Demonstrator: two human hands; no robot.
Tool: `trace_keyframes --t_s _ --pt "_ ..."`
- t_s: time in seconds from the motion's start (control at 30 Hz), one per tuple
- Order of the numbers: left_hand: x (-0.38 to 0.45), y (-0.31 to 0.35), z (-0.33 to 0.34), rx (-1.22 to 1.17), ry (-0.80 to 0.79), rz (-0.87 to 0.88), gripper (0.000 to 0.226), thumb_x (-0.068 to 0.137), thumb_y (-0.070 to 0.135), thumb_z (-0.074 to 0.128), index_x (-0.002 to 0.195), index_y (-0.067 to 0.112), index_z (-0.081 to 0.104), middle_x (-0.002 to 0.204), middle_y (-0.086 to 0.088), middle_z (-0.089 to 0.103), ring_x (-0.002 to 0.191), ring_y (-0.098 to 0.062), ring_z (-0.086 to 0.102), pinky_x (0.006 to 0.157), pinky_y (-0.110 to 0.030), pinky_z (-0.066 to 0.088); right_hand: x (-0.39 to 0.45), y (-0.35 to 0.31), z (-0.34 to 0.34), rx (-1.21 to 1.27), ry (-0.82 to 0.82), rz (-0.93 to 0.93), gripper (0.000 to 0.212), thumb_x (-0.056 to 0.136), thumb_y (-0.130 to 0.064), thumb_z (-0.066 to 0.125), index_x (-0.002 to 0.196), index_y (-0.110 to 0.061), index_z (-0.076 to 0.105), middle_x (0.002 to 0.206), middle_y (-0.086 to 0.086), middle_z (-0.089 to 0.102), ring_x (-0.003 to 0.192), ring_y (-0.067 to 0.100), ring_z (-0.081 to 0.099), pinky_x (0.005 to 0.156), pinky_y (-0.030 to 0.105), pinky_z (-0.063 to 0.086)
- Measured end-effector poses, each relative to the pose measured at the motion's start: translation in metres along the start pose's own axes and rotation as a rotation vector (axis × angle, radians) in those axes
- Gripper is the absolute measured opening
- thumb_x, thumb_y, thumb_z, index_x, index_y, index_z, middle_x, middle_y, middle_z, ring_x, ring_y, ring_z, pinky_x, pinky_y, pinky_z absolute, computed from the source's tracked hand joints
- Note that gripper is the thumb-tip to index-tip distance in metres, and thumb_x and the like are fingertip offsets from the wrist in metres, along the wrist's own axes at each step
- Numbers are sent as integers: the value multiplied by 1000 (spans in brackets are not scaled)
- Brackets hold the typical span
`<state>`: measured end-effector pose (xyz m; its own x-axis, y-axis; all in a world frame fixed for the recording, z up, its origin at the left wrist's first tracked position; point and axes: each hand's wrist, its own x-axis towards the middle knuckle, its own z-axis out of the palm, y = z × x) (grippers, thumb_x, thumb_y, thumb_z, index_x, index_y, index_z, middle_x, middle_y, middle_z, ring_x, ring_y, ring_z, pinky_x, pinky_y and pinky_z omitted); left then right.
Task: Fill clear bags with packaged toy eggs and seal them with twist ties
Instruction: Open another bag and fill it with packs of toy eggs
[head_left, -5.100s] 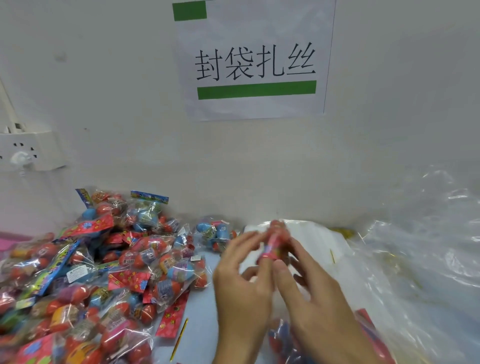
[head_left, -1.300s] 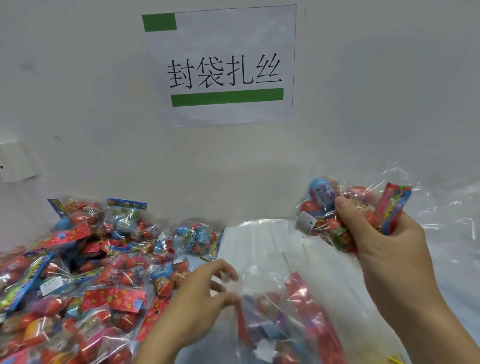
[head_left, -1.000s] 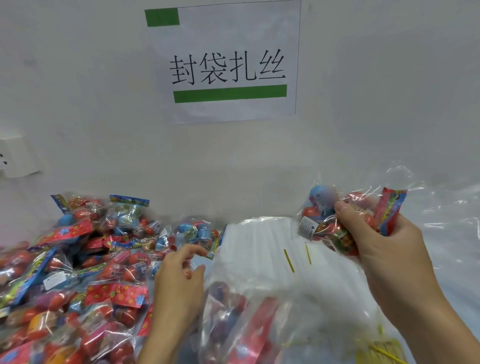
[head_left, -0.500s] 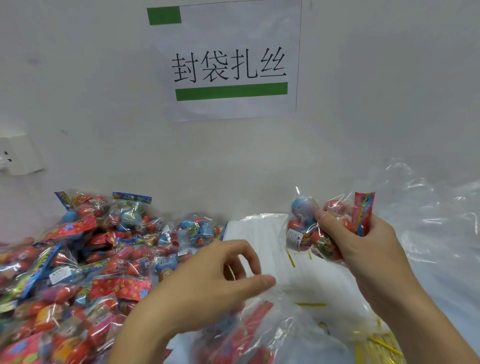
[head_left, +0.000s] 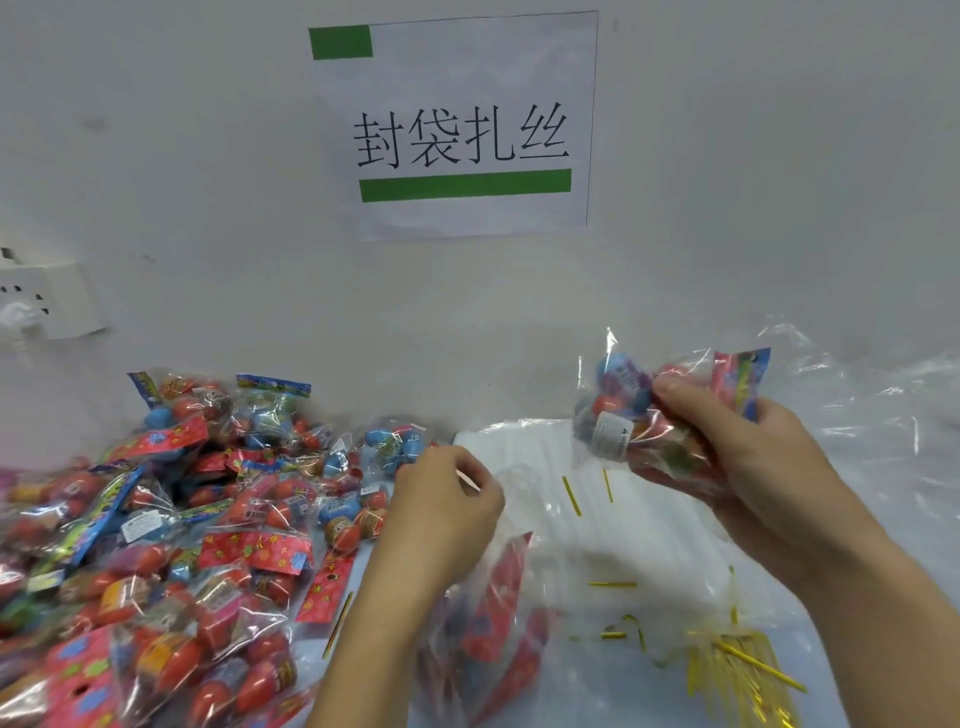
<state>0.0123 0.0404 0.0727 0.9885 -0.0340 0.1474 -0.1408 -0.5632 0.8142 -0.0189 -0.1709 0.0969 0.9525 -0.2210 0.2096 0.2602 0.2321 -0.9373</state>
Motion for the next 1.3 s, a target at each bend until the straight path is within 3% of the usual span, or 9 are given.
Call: trace_keyframes --t_s 0.13,0.23,0.33,0.43,0.57,0.77,0.9,1.13,1.3 --pt "6 -5 3 -265 81 -101 9 92 14 63 87 8 68 70 -3 75 69 -24 74 68 -41 63 -6 -15 -5 87 -305 51 46 66 -21 84 108 -4 75 110 22 73 90 30 73 68 38 62" --pt "7 -7 4 -382 -9 -115 13 94 20 65 96 8 71 75 1 76 70 -15 74 74 -41 63 -11 -12 1 -50 -446 47 32 69 -27 80 92 -5 75 86 15 72 77 24 71 65 29 57" --pt "7 -7 3 -435 -124 -125 15 94 24 65 101 15 75 89 1 77 86 -16 74 90 -49 58 -10 1 8 -372 -277 -24 17 79 -28 84 87 -17 74 78 4 75 71 23 73 59 26 54" --pt "5 -5 2 -501 -195 -158 15 93 20 63 99 24 76 95 0 77 94 -18 73 76 -35 54 -6 9 12 -482 -44 -107 25 76 -27 84 98 -25 71 84 -5 77 75 13 75 54 19 55" --pt "6 -5 5 -543 -156 -179 9 94 15 56 99 23 58 81 3 77 76 -17 69 63 -31 40 -9 13 16 -555 -87 -195 31 70 -28 88 93 -26 67 82 -14 75 72 5 74 54 18 56" --pt "11 -10 8 -505 -11 -124 26 96 31 57 80 10 56 71 -6 59 67 -21 57 74 -50 55 -14 7 21 -645 -285 -184 30 75 -13 88 93 -19 65 72 -8 73 59 10 71 49 18 53" --pt "8 -4 9 -386 167 7 27 96 25 56 78 5 55 53 6 49 50 -13 41 46 -14 39 -17 6 24 -678 -411 -61 20 77 -23 83 87 -28 66 73 3 70 59 8 65 50 18 50" --pt "-5 14 7 -143 107 135 21 88 22 61 68 21 55 100 6 57 101 -8 52 75 -16 37 -13 24 36 -834 -307 40 22 84 -35 72 85 -14 66 71 2 74 64 20 66 61 35 55" --pt "-4 16 7 -153 45 115 16 94 22 58 81 12 58 82 -9 61 68 -11 54 55 -18 47 -11 29 42 -736 -192 -87 18 82 -31 76 77 -18 65 57 -9 63 48 7 55 48 16 43"
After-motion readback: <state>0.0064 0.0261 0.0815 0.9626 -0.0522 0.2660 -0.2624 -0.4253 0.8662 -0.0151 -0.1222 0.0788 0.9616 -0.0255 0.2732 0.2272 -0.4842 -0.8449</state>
